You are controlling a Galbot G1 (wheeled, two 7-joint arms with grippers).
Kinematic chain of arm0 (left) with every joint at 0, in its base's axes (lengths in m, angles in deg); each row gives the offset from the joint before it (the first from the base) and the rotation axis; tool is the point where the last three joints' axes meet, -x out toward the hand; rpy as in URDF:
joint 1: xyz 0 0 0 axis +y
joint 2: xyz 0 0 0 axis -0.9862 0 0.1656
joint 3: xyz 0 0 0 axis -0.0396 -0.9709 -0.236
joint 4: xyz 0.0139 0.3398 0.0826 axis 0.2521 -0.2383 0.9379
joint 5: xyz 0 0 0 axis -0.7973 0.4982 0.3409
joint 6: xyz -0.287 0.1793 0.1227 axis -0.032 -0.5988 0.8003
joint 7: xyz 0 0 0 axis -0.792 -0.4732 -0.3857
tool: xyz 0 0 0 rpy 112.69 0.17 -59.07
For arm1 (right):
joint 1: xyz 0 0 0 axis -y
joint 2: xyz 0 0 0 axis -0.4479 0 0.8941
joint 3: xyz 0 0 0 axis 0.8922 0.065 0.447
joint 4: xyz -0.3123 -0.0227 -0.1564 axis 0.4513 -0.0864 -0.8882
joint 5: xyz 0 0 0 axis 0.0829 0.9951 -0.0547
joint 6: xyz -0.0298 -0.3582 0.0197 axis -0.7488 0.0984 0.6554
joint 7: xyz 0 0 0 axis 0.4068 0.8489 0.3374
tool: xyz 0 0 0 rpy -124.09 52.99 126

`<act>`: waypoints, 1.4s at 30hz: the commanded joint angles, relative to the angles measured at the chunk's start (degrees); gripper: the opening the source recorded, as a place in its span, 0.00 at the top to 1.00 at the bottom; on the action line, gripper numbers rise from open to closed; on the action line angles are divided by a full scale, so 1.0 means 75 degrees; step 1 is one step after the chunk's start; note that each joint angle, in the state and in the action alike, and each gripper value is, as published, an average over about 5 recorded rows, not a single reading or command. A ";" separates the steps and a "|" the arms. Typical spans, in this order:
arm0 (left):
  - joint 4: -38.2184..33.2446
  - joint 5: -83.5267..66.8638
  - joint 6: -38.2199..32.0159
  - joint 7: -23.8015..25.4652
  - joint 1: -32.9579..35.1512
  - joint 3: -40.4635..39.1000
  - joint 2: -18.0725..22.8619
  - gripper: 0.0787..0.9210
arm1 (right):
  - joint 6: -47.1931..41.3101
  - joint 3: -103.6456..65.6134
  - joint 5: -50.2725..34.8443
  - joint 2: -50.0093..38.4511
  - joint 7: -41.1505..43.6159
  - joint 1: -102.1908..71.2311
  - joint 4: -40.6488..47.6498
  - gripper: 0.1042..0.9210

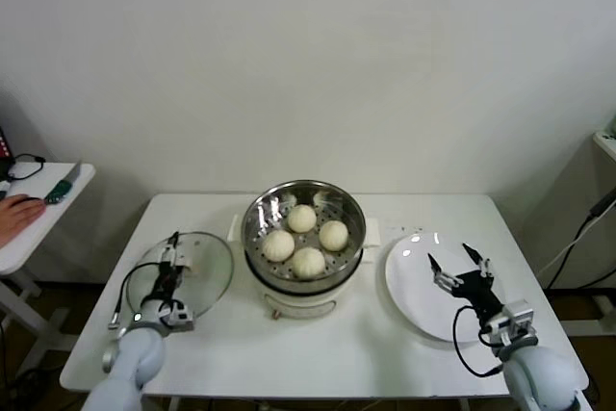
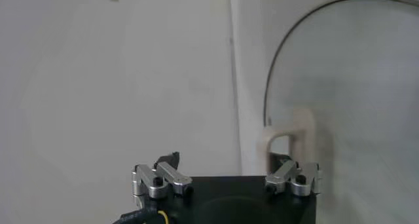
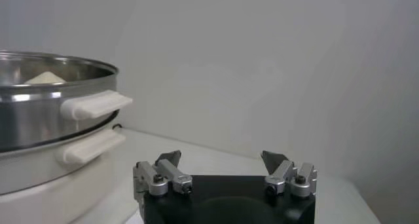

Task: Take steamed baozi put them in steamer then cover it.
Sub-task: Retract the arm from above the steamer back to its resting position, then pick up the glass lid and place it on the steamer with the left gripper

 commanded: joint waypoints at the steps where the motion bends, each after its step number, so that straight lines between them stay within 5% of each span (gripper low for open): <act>1: 0.0290 -0.0211 0.0046 -0.0002 -0.0344 -0.0178 -0.0060 0.12 | 0.0033 0.0038 0.0173 0.0095 0.0025 -0.0022 0.0065 0.12; 9: 0.0576 -0.0221 -0.0138 0.0094 -0.0356 -0.0120 -0.0070 0.17 | 0.0073 0.0060 0.0259 0.0192 0.0083 -0.0012 0.0111 0.12; 24: 0.0471 -0.0265 -0.0306 0.0138 -0.0227 -0.0045 -0.0034 0.69 | 0.0105 0.0103 0.0368 0.0319 0.0100 0.0067 0.0112 0.12; 31: -0.0809 -0.0454 0.0027 0.0276 0.0263 -0.0012 -0.0230 0.90 | 0.0133 0.0103 0.0368 0.0316 0.0100 0.0080 0.0111 0.12; 42: -0.3555 -0.0651 0.1496 0.0314 0.1621 0.0346 -0.0563 0.91 | 0.0160 0.0088 0.0372 0.0227 0.0102 0.0124 0.0122 0.12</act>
